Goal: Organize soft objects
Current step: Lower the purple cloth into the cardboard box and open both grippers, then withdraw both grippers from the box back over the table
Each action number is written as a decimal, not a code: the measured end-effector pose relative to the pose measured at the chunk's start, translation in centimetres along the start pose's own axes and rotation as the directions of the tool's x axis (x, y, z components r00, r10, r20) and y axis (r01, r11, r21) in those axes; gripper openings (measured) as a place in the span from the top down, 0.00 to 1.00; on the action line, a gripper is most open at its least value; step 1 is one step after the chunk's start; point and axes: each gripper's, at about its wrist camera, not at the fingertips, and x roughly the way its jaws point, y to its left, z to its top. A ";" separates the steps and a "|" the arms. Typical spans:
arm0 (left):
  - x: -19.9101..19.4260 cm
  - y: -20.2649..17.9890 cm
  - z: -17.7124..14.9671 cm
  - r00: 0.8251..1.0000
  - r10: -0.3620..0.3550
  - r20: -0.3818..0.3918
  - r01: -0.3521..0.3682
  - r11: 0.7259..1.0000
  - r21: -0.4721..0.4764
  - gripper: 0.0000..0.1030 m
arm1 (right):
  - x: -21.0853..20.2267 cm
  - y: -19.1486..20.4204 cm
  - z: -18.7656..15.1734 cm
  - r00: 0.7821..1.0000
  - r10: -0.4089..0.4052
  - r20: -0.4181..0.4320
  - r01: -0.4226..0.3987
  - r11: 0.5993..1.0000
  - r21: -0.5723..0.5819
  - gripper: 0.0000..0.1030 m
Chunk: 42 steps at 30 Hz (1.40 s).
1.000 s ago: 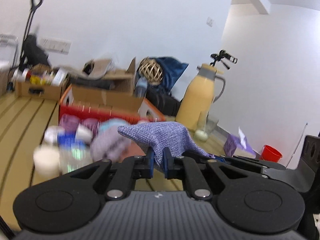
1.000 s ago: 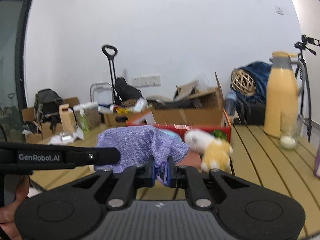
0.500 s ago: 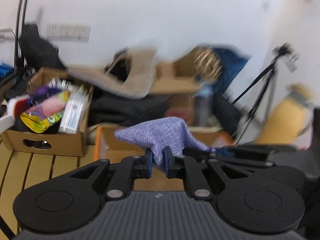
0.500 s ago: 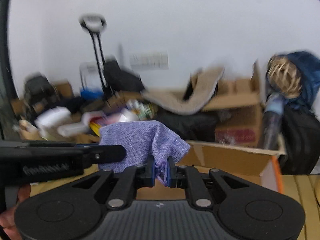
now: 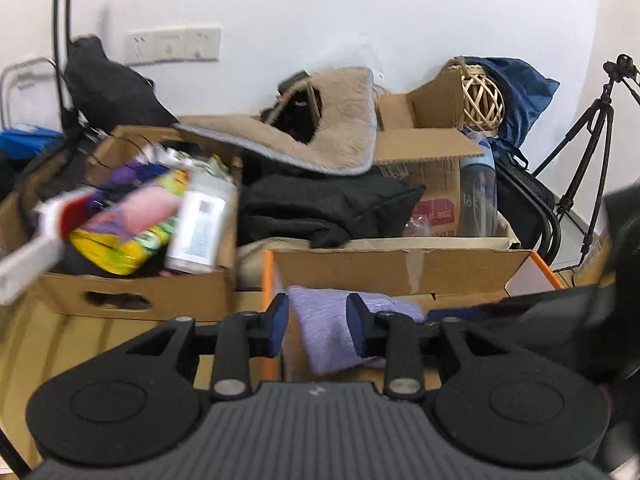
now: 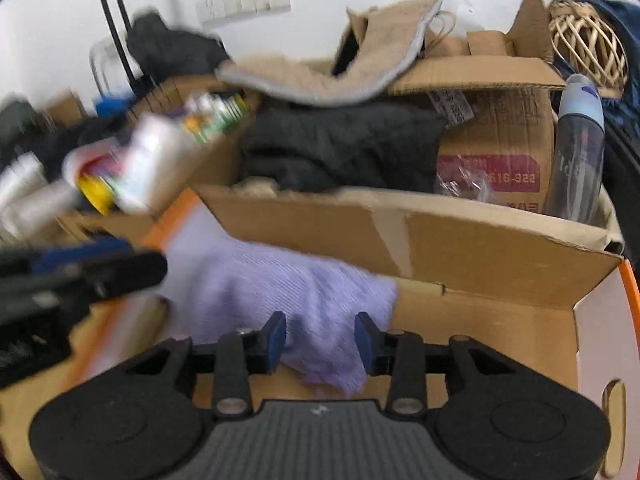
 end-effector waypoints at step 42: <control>-53.6 -10.7 -43.7 0.840 0.092 0.534 -0.166 0.982 0.091 0.00 | -49.8 10.0 -54.4 0.731 -0.014 0.682 0.139 0.982 -0.128 0.09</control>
